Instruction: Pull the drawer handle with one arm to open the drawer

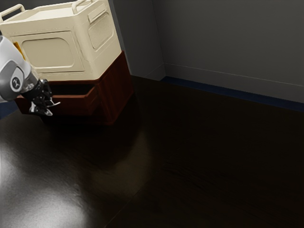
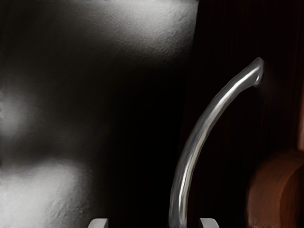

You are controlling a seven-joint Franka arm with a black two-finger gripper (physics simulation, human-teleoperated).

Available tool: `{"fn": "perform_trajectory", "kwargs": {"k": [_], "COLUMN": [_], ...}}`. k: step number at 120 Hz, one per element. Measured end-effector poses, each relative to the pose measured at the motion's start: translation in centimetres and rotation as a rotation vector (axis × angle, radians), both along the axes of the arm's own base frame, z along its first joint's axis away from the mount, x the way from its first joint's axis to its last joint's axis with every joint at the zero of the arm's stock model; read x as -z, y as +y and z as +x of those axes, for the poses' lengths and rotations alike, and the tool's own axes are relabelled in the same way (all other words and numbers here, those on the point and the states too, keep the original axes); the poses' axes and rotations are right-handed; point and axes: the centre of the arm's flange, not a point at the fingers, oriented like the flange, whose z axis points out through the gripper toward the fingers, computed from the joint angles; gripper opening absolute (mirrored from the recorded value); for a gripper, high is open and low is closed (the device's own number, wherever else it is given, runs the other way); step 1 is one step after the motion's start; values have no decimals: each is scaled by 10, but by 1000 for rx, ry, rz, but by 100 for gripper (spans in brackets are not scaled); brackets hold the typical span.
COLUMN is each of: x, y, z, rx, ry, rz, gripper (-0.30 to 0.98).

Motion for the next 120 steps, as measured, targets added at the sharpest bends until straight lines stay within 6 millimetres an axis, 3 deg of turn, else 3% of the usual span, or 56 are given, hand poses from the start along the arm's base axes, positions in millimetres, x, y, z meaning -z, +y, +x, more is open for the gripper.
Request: {"fn": "perform_trajectory", "kwargs": {"k": [120], "x": [0], "y": [-20], "z": [-50], "rx": [-36], "ry": [14], "rz": [0], "gripper": [19]}}
